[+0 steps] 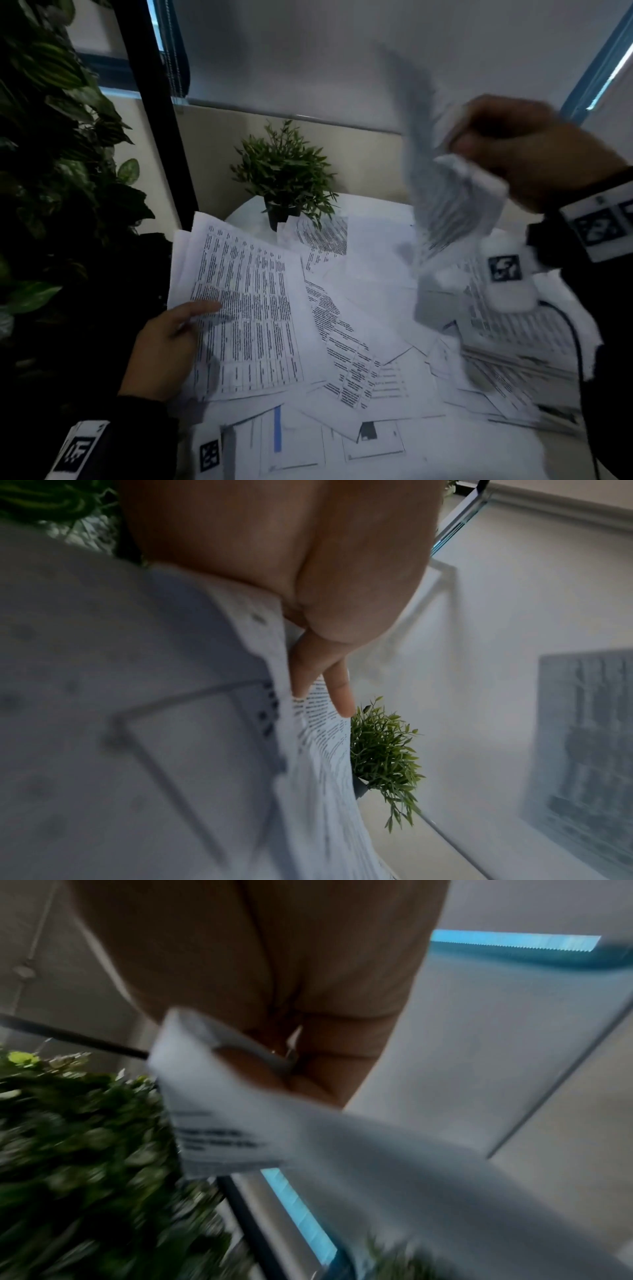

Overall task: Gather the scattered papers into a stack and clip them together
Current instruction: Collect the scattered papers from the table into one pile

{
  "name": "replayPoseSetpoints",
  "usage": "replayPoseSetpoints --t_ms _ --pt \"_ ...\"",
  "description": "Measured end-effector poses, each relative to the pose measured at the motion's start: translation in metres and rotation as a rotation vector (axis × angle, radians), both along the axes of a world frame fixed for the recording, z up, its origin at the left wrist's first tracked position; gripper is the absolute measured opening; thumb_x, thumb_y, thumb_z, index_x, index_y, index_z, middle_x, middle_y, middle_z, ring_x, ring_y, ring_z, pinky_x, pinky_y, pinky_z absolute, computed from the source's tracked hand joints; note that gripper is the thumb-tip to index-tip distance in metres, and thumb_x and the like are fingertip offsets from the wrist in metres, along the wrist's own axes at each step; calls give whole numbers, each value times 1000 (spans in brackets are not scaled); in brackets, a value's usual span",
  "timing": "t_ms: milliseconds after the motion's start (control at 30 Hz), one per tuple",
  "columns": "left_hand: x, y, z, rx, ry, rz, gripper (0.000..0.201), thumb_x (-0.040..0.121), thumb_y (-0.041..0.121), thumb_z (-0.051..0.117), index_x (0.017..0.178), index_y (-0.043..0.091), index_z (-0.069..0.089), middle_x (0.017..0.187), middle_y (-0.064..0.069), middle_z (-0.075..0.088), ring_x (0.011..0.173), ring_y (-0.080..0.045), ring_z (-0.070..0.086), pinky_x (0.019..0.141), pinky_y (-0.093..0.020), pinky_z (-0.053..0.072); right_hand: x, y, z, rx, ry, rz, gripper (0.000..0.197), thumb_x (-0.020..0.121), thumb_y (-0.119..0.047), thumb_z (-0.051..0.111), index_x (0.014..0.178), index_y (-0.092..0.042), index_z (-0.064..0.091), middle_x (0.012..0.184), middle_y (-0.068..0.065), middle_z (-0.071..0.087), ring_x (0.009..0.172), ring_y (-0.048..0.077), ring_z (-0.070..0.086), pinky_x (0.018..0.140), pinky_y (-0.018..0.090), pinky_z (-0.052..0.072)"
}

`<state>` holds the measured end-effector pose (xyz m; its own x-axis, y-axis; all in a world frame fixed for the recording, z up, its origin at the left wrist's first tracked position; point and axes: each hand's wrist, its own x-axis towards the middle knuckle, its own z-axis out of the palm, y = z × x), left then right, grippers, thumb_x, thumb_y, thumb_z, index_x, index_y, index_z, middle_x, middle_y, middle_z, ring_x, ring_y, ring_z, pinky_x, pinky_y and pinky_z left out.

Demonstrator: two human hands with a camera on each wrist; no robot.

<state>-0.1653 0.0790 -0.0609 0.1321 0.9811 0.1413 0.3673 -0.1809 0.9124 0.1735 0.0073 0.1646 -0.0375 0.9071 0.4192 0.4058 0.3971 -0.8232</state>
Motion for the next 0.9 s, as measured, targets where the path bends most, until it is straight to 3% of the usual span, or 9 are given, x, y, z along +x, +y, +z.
replayPoseSetpoints --t_ms 167,233,300,400,500,567,667,767,900 --pt "5 -1 0 -56 -162 4 45 86 -21 44 91 14 71 99 -3 67 80 15 59 92 -10 44 -66 2 -42 -319 340 553 17 74 2 57 84 -8 66 77 2 69 66 9 65 65 20 55" --pt "0 2 2 -161 -201 51 46 87 -19 46 70 11 76 75 2 70 68 1 57 75 -9 49 -74 10 -58 -400 407 609 19 72 1 59 84 -10 69 79 3 70 67 11 67 63 23 57" --pt "2 -3 13 -265 -277 54 62 92 -9 46 45 21 72 49 7 65 51 -3 60 53 -16 49 -70 25 -77 -452 396 506 20 76 0 60 82 -16 71 80 3 70 68 12 67 64 25 57" --pt "24 -20 41 -446 -612 -2 70 98 42 35 43 19 72 50 -5 68 46 -14 66 43 -23 51 -55 55 -106 -432 84 262 15 82 -6 60 87 -19 67 85 1 66 74 9 63 71 27 52" --pt "24 -22 35 -534 -725 -107 60 85 65 48 74 14 79 77 -16 75 76 -30 71 79 -42 53 -49 75 -126 -380 -314 14 17 90 -6 57 105 -12 65 97 -2 62 86 1 57 80 19 45" --pt "21 -20 27 -522 -549 -156 39 74 37 77 101 9 71 95 -27 71 87 -35 68 78 -42 52 -52 82 -135 -390 -354 -62 25 92 -9 55 116 -10 61 109 -1 60 95 10 57 85 28 49" --pt "13 -13 10 -276 -71 -29 28 76 -9 70 101 4 65 88 -6 71 86 -28 65 58 -4 45 -51 92 -155 -464 -476 -167 35 94 -18 51 129 -21 50 128 3 54 111 24 57 93 36 48" --pt "-3 -4 8 -173 121 113 47 75 -8 69 117 7 56 104 -7 59 97 -21 52 83 -24 41 -37 95 -185 -741 -923 -424 82 82 -55 56 146 -26 14 147 16 27 131 36 34 105 48 35" --pt "-13 0 6 -123 151 119 69 71 -16 65 132 10 46 122 -10 53 112 -25 51 100 -42 38 -44 88 -220 -962 -943 -433 125 60 -74 60 145 -30 -20 154 15 -23 142 41 -9 111 62 11"
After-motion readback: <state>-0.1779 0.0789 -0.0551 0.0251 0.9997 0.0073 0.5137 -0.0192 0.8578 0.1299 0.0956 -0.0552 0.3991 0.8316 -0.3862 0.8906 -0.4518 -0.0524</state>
